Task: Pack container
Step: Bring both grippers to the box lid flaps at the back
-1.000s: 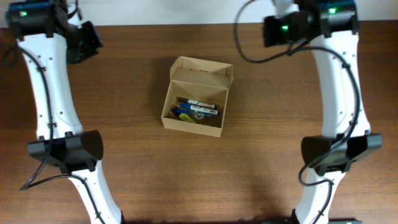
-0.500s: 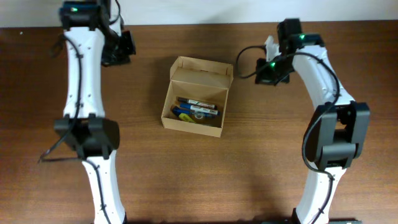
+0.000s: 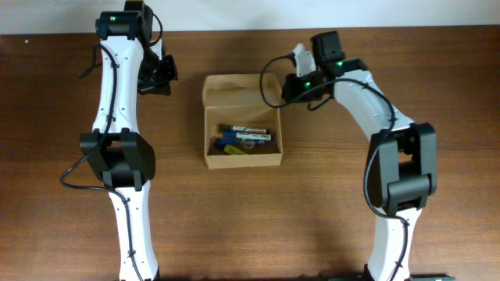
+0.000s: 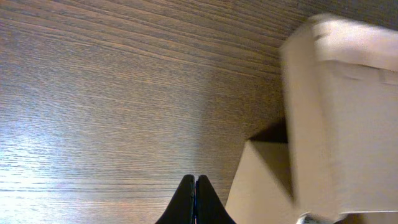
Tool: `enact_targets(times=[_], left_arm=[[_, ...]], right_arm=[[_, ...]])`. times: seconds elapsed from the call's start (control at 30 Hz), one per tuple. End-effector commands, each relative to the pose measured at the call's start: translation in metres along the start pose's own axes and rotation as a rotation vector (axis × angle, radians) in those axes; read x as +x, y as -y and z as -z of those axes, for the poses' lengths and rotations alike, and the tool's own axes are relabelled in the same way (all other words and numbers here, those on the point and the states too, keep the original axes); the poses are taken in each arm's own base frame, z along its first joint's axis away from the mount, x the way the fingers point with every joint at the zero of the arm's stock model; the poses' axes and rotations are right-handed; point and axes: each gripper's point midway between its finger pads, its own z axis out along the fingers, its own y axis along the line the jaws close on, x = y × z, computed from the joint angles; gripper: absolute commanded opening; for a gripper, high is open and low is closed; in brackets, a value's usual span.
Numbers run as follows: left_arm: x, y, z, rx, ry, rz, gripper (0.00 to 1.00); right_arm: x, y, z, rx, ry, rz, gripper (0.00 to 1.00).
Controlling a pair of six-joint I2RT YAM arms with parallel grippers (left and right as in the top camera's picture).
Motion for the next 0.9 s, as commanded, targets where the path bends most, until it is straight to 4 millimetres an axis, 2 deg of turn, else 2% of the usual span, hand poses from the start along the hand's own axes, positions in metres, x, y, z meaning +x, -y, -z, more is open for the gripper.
enact_targets(times=[0.0,0.2,0.27,0.37,0.53,0.7,0.87], left_arm=[[0.001,0.004,0.002,0.014,0.001,-0.016,0.05],[-0.001,0.004,-0.001,0.015,0.001,-0.016,0.06],[-0.002,0.004,-0.007,0.019,-0.006,-0.013,0.02],[0.0,0.009,-0.026,0.062,-0.056,0.004,0.02],[0.008,0.021,-0.066,0.156,-0.163,0.038,0.02],[0.012,0.026,-0.089,0.208,-0.221,0.067,0.01],[0.008,0.039,-0.1,0.291,-0.227,0.076,0.02]], right_arm=[[0.003,-0.001,-0.012,-0.022,-0.009,-0.019,0.04],[0.003,0.032,0.0,0.053,-0.005,-0.073,0.04],[0.007,0.042,0.004,0.064,-0.019,-0.101,0.04],[0.013,0.052,0.009,0.074,-0.041,-0.106,0.04],[0.018,0.055,0.01,0.078,-0.061,-0.116,0.04],[0.027,0.055,0.0,0.076,-0.086,-0.118,0.04],[0.046,0.058,-0.023,0.064,-0.147,-0.135,0.04]])
